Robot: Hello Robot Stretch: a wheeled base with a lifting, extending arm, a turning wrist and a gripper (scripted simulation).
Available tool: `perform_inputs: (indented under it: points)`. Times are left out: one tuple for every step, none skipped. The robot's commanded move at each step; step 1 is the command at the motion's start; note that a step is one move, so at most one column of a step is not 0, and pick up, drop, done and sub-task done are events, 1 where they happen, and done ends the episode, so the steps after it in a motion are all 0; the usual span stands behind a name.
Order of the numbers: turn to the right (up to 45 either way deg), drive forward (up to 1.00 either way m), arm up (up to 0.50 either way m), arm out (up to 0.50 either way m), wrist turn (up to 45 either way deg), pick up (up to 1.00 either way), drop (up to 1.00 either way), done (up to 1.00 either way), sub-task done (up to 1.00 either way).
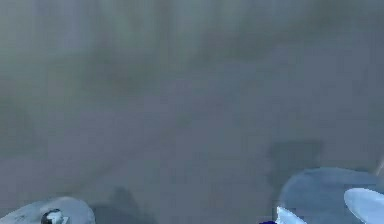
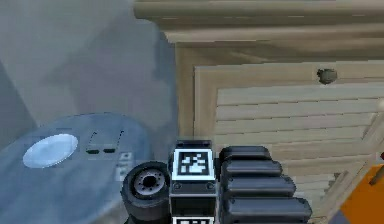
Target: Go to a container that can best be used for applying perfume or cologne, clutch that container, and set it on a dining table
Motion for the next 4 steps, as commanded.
perform_inputs:
  points:
    - [0.0, 0.2, 0.0, 0.0, 0.0, 0.0, 0.0, 0.0, 0.0]
    - [-45.0, 0.0, 0.0, 0.0, 0.0, 0.0, 0.0, 0.0, 0.0]
    - [-45.0, 0.0, 0.0, 0.0, 0.0, 0.0, 0.0, 0.0, 0.0]
    - [-27.0, 0.0, 0.0, 0.0, 0.0, 0.0, 0.0, 0.0, 0.0]
